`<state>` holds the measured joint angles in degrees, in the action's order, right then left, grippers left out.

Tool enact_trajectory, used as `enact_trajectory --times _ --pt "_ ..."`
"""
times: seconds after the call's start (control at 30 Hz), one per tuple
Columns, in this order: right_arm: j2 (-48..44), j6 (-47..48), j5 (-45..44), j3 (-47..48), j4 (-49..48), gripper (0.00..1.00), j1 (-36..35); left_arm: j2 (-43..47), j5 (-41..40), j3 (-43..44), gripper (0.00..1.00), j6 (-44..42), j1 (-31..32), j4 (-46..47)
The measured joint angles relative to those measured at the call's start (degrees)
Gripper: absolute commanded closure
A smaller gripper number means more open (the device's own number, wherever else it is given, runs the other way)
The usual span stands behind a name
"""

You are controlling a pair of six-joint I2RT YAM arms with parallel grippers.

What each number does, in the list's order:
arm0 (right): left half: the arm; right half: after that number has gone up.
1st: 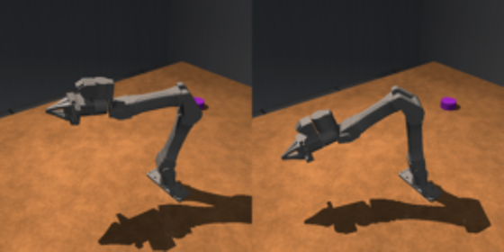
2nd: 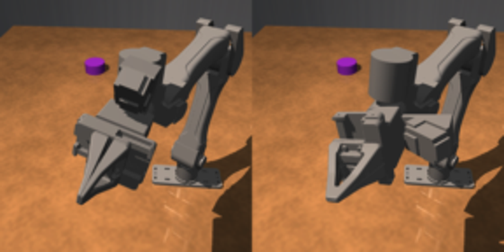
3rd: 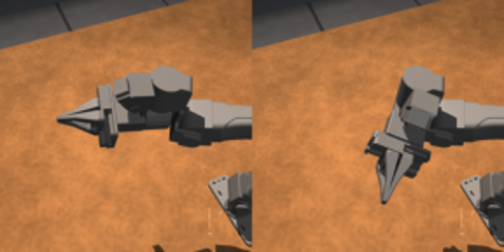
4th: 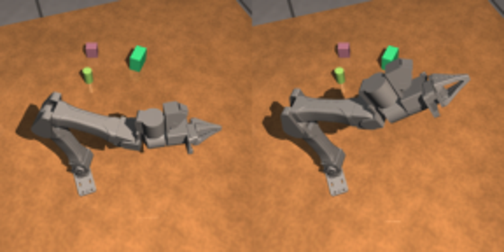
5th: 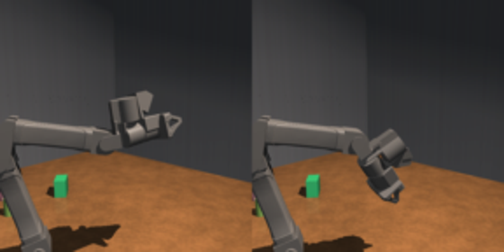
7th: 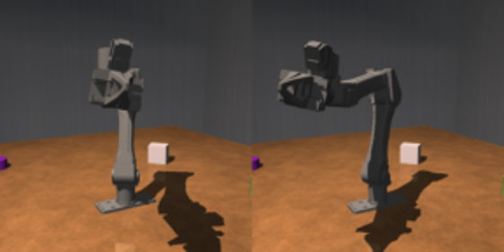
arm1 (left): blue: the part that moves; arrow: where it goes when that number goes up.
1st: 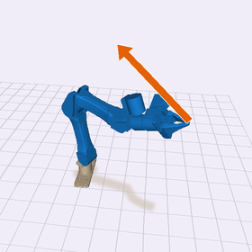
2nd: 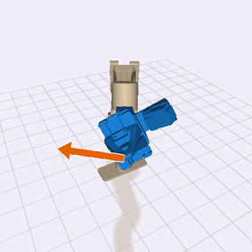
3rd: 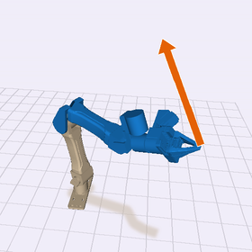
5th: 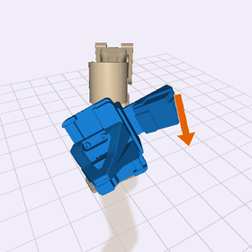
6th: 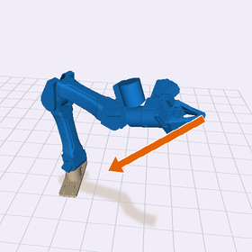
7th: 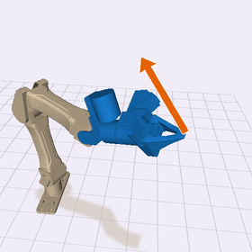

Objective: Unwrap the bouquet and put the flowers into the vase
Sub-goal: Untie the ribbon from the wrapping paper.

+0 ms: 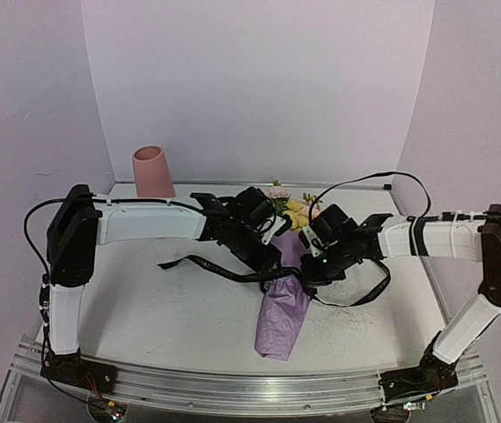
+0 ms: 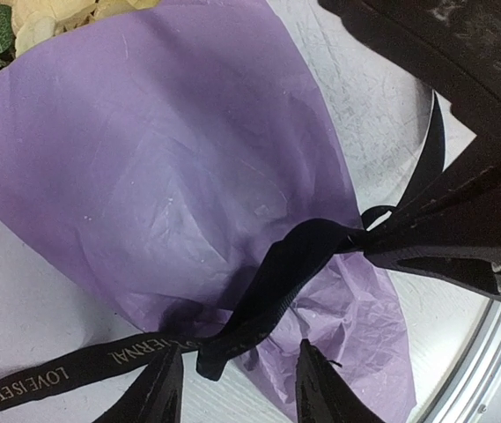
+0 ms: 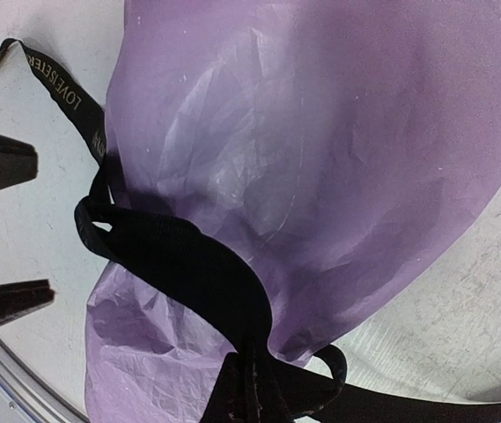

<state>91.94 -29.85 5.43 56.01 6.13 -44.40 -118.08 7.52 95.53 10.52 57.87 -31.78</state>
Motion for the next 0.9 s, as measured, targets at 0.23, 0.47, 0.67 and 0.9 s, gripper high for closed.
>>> enact_trajectory --times 0.23,0.47,0.67,0.9 --pt "0.0 0.0 0.2 0.0 -0.1 0.99 0.0 -1.9 0.4 1.2 0.67 0.4 0.0 0.1" --pt "0.0 0.0 0.3 0.0 -0.2 0.99 0.0 -2.3 1.3 1.2 0.78 0.6 0.0 0.3" --pt "0.3 0.0 0.7 0.1 -0.3 0.99 0.0 -2.6 2.3 1.2 1.00 0.5 0.0 0.3" --pt "0.9 0.0 0.8 0.1 -0.5 0.82 0.0 -2.7 1.3 1.2 1.00 1.1 0.0 0.3"
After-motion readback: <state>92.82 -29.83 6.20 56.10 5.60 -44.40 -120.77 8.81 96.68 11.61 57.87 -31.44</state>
